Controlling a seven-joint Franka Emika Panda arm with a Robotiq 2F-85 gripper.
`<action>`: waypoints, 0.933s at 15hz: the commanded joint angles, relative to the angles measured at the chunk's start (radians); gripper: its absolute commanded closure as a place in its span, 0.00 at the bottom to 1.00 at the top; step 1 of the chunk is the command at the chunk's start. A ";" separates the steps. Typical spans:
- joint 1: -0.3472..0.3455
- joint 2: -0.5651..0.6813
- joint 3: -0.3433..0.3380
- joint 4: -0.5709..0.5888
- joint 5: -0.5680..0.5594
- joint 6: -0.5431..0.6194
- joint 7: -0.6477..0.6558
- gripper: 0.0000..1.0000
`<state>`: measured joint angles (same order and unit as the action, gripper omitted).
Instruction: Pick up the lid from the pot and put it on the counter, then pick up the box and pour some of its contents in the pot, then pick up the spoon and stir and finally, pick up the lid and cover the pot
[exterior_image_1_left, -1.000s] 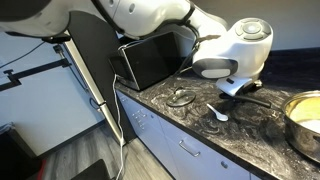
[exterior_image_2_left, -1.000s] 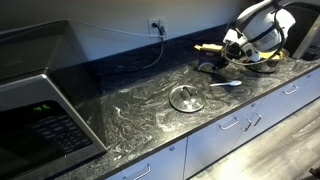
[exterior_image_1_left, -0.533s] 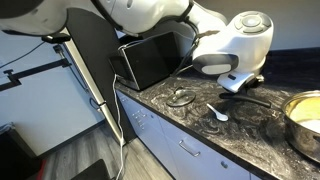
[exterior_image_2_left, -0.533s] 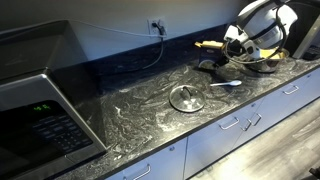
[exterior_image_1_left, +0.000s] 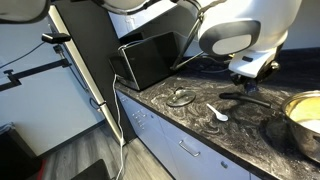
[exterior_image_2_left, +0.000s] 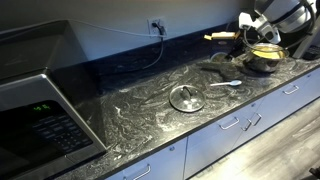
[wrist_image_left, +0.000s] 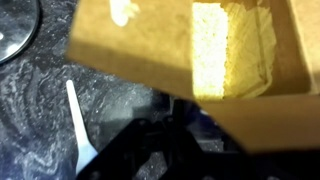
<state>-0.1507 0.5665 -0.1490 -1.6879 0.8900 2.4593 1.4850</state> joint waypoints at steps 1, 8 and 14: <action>-0.032 -0.124 -0.030 -0.057 -0.101 -0.164 0.002 0.92; -0.088 -0.205 -0.073 -0.014 -0.256 -0.362 -0.001 0.92; -0.082 -0.200 -0.109 0.008 -0.452 -0.302 0.046 0.92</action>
<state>-0.2392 0.3787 -0.2447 -1.6911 0.5160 2.1379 1.4918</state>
